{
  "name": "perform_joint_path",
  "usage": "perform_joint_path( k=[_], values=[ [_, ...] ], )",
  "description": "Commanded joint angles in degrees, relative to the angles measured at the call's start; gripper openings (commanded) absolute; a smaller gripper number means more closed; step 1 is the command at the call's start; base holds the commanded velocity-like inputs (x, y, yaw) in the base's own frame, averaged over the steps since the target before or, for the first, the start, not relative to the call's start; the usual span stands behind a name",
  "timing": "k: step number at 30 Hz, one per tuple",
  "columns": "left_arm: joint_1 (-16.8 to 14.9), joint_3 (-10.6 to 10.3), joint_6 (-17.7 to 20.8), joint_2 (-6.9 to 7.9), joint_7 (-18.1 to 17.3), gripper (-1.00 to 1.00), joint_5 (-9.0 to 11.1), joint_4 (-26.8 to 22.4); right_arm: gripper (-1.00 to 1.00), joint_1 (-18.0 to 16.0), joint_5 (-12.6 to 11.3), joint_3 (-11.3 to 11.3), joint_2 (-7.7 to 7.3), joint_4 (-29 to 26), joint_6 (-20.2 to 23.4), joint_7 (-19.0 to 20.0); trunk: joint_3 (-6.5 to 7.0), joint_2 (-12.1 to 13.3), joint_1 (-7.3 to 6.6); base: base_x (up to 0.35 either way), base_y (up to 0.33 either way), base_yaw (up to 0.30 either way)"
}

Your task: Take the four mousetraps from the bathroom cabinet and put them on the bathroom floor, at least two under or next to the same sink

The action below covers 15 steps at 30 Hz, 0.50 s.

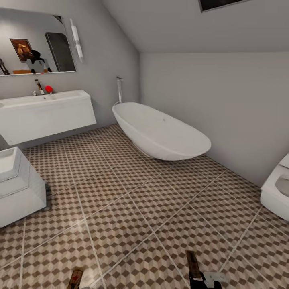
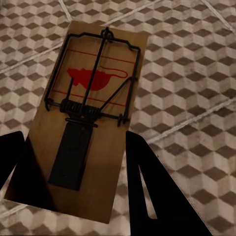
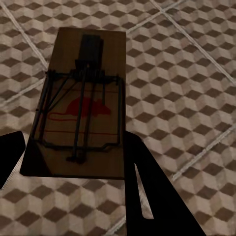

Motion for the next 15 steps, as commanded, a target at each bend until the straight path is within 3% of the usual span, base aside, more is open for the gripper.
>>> perform_joint_path(
  k=[1, 9, 15],
  values=[
    [-0.1, -0.34, -0.29, 0.02, 0.22, -1.0, 0.31, 0.19, -1.0, -0.02, -0.42, 0.46, -0.05, 0.01, -0.16, -0.28, -0.04, -0.03, 0.0, 0.0, 0.0, 0.29],
    [-0.1, -0.33, -0.29, 0.02, 0.22, -1.0, 0.3, 0.19, -1.0, -0.02, -0.42, 0.46, -0.08, 0.01, -0.16, -0.28, -0.04, -0.03, 0.0, 0.0, -0.005, 0.29],
    [-0.1, -0.37, -0.29, -0.03, 0.22, -1.0, 0.31, 0.18, -1.0, -0.02, -0.42, 0.46, -0.08, 0.01, -0.16, -0.28, -0.04, -0.03, 0.0, 0.0, -0.104, 0.29]
  ],
)
